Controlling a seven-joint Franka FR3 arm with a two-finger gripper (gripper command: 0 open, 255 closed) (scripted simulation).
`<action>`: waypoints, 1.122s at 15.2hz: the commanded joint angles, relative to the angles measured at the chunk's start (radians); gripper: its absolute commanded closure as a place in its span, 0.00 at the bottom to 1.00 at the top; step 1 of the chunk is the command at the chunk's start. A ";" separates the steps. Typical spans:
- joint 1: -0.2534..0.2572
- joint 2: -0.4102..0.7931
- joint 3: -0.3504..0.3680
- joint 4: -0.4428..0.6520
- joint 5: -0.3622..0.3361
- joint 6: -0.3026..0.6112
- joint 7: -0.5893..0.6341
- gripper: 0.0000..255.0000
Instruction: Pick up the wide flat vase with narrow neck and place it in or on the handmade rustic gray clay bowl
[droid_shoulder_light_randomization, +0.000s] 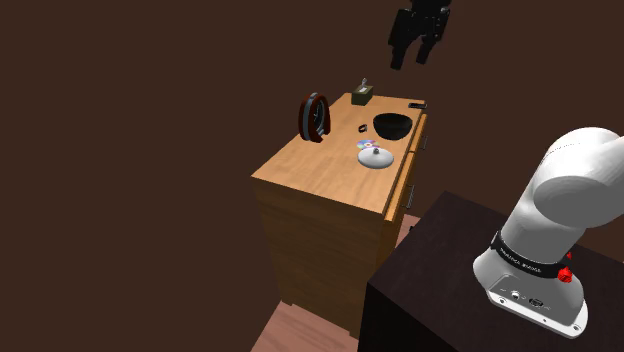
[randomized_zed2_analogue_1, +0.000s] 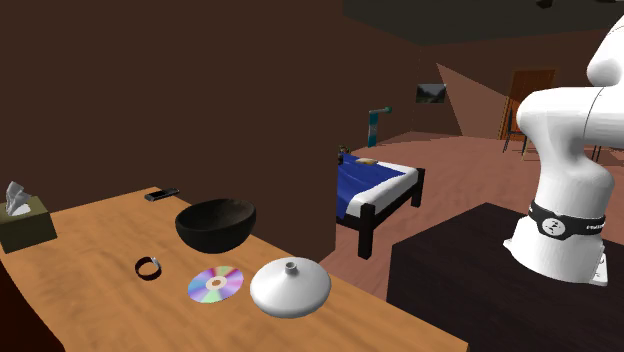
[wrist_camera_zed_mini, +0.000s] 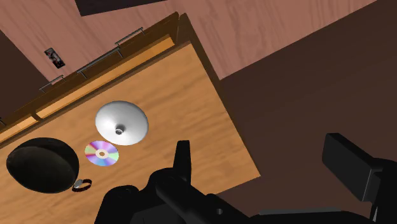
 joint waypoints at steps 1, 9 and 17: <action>0.000 0.000 0.000 0.000 0.000 0.000 0.000 0.00; -0.042 0.137 -0.070 -0.105 -0.045 0.214 -0.074 0.00; -0.081 0.345 -0.142 -0.135 -0.076 0.426 -0.144 0.00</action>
